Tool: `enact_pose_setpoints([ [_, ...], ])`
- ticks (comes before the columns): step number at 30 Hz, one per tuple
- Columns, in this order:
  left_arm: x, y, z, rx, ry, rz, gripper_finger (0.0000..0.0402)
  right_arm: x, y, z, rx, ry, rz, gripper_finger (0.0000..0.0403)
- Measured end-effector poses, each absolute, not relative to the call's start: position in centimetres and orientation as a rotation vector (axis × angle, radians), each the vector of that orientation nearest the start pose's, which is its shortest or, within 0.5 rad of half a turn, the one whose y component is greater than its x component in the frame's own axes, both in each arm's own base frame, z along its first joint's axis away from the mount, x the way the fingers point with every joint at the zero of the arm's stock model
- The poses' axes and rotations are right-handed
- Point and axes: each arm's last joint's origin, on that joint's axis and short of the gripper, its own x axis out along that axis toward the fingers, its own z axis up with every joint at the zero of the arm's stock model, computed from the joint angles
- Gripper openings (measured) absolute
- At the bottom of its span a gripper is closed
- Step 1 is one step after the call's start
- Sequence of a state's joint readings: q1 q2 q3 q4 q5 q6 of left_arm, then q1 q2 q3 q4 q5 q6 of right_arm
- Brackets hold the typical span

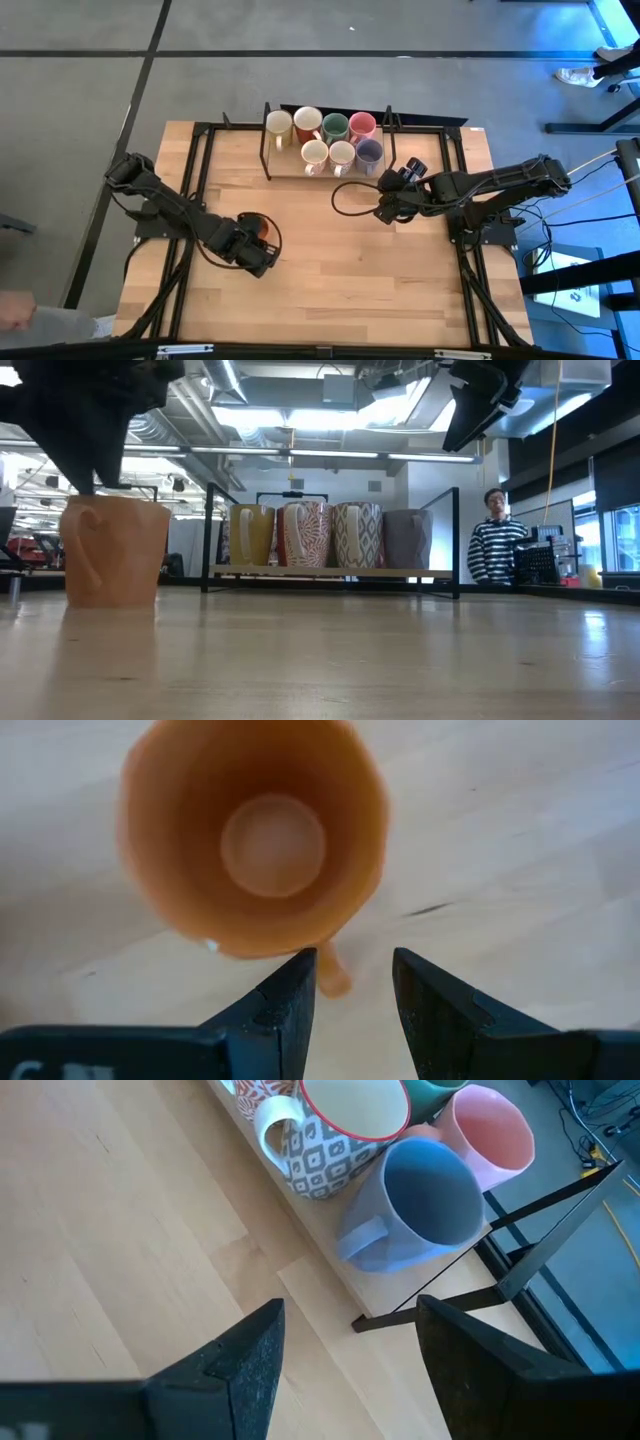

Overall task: Place coffee mugs
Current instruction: Put the orange mug on the shelf

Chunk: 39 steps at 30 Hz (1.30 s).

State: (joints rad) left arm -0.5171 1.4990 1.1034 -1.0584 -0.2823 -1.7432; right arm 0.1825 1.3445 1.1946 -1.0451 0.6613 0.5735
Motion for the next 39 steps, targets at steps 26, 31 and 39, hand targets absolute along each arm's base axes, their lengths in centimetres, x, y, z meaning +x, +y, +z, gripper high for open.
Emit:
enact_pose_setpoints([
  [26, 22.8, -13.6, 21.7, -0.83, 1.077, 0.977, 0.0131, 24.4, 2.7, 29.9, 0.01, 0.925, -0.704, 0.0214],
  [31, 23.3, -13.7, 20.7, -0.791, 1.086, 1.001, 0.0131, 24.4, 2.7, 29.9, 0.01, 0.925, -0.704, 0.0214],
  [39, 23.9, -14.1, 19.4, -0.757, 1.093, 1.027, 0.0103, 24.4, 2.7, 29.9, 0.011, 0.926, -0.703, 0.0214],
])
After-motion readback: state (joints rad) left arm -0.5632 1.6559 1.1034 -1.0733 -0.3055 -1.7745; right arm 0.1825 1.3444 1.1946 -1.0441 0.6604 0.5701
